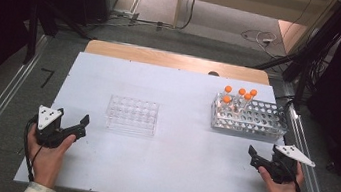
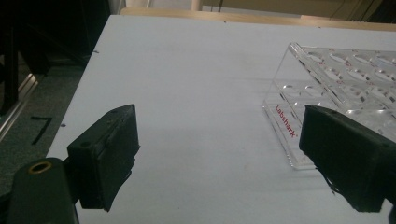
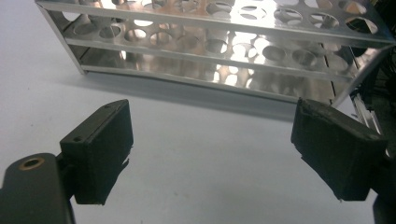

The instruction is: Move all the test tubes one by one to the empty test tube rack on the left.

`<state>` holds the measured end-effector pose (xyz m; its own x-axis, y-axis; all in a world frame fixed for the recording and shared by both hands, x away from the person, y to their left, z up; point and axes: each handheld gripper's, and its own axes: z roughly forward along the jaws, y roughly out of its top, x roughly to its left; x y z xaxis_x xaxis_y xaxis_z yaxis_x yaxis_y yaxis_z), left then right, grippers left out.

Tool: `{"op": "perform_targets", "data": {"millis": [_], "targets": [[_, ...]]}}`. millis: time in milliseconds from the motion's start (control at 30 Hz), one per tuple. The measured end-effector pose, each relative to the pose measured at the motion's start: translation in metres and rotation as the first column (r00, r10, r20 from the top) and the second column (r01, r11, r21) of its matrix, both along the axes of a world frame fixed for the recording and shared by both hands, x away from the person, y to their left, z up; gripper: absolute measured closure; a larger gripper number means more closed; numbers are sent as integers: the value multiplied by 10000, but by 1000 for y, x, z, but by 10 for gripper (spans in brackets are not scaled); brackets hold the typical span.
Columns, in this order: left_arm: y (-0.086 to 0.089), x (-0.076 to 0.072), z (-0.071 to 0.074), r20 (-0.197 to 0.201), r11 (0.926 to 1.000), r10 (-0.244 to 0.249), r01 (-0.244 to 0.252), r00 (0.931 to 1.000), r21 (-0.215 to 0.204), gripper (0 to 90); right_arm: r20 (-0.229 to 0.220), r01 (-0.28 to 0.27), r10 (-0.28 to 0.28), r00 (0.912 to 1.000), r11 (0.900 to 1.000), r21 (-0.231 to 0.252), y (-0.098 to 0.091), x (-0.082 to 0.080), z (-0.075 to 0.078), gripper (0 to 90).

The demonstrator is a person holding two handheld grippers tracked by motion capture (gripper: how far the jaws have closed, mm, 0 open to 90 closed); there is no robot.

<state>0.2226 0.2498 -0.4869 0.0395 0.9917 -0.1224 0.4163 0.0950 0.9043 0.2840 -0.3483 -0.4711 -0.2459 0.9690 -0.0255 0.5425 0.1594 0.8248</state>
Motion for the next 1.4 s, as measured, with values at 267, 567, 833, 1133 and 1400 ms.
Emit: {"op": "perform_targets", "data": {"millis": [267,567,833,1133,1400], "targets": [[-3,1,0,31,9999,-149,149,9999,35,116,162,-207,210,9996,9997,-160,12,11,5,124],[-2,1,-1,39,9999,-100,100,9999,14,116,374,-395,401,9985,9991,-167,24,21,12,126],[-3,1,-1,76,9999,-64,63,10000,79,116,481,-479,489,9976,9986,-204,35,34,15,157],[-2,0,0,113,10000,-25,24,9999,95,116,775,-676,707,9945,9968,-421,51,51,23,210],[-2,0,-1,120,10000,44,-44,9999,42,116,972,-1094,1124,9889,9934,-350,73,66,30,246]]}}
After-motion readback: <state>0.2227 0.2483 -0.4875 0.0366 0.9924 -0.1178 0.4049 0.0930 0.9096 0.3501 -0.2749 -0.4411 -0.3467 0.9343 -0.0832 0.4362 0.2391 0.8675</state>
